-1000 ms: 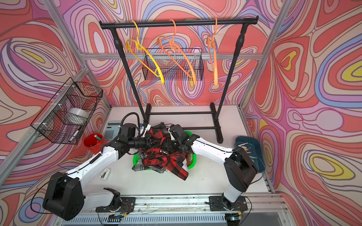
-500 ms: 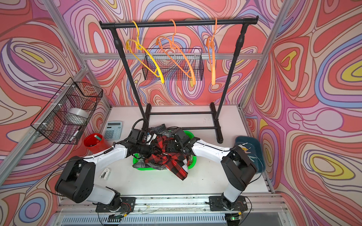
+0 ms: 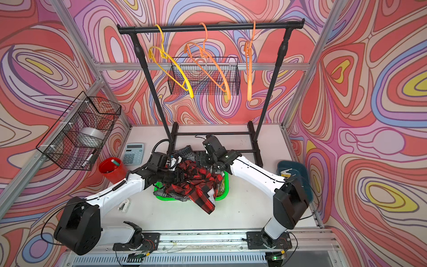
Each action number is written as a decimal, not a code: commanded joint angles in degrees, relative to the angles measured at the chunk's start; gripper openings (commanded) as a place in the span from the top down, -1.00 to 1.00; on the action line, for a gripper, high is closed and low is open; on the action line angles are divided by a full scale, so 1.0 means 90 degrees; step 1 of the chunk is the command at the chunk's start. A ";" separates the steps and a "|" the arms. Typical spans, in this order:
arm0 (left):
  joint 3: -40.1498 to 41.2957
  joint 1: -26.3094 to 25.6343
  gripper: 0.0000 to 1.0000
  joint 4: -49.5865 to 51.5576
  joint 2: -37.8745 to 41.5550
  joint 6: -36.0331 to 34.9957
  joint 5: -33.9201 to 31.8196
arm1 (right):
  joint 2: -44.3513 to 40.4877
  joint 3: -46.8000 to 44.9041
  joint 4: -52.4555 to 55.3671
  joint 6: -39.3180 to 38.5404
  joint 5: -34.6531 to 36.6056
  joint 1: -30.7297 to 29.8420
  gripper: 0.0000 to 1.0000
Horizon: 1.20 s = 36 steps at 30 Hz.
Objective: Remove the clothespins securing long-sleeve shirts to the hanger
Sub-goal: Adjust the long-sleeve shirt at the bin.
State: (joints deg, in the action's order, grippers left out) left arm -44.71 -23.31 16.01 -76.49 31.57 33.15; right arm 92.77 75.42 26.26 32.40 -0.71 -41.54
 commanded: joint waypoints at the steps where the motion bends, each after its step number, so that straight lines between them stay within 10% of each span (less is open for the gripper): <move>1: -0.0019 0.0060 -0.40 0.0735 0.0045 0.0001 -0.0711 | 0.0363 0.0098 0.0101 -0.0017 -0.0040 -0.0240 -0.55; 15: -0.0823 0.0070 -0.83 0.0704 0.1427 -0.0067 -0.1205 | 0.1137 -0.0486 -0.0093 0.0645 0.0214 -0.0230 -0.57; 36: 0.0081 0.0571 -1.00 -0.1160 0.4512 -0.2451 -0.5368 | -0.0940 0.0046 -0.0087 -0.1413 0.1037 0.0466 -0.97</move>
State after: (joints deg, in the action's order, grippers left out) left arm -46.70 -19.90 12.45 -36.07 16.32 -8.23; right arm 87.77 75.40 26.81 26.33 5.98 -39.53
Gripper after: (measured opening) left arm 0.999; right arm 0.984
